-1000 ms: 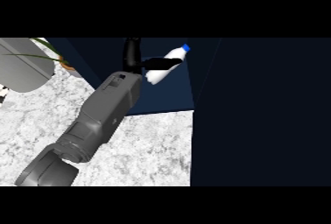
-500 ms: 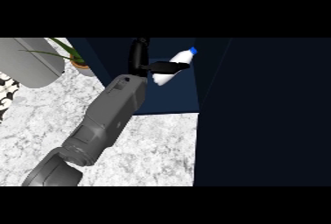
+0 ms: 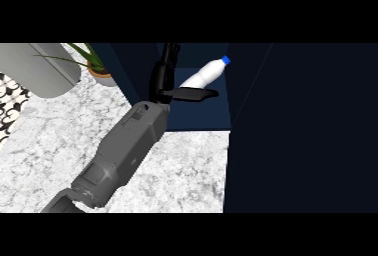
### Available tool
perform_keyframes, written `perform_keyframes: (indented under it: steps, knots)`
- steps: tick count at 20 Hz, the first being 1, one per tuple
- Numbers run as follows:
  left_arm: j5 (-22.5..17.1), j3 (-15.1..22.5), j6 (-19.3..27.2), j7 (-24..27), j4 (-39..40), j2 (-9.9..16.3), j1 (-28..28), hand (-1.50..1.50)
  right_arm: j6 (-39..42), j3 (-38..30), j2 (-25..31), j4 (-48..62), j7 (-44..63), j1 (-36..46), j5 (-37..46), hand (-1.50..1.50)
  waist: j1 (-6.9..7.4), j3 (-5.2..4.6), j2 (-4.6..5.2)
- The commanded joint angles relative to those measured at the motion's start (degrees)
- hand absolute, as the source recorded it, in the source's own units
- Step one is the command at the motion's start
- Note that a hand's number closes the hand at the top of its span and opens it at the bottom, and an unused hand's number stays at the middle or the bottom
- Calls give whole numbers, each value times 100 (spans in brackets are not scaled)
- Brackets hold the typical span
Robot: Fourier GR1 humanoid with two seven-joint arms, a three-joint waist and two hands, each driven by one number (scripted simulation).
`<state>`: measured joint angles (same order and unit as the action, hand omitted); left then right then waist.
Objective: Pick up the bottled water, place it into the cabinet and close the cabinet
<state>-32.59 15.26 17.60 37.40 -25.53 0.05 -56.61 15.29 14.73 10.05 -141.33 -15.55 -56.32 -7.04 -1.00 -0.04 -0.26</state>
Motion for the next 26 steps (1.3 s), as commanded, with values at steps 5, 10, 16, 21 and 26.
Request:
perform_keyframes:
  steps: [5, 10, 16, 21, 26]
  knots:
    - [-405, 782, -455, -437, -1854, -5, 1161, -150, -137, 324, -17, -761, 266, -437, 94, -150, 90, -1, -52]
    - [-146, 1172, -481, -240, -3015, 39, 2227, -150, -99, 306, 4, -259, -90, -327, 281, -150, 109, 4, -31]
    - [-144, 1544, -552, -742, -4656, 503, 3274, -150, -101, 392, 231, -597, 120, -286, 706, -150, 158, 1, -41]
    - [-248, 1673, -722, -1015, -5499, 1052, 4162, 150, 428, 453, 798, -492, -115, -295, 926, 150, 162, 1, -41]
    - [-185, 1609, -687, -859, -6112, 1450, 4823, 150, 844, 846, 1350, -625, -86, -343, 1335, 150, 131, -3, -57]
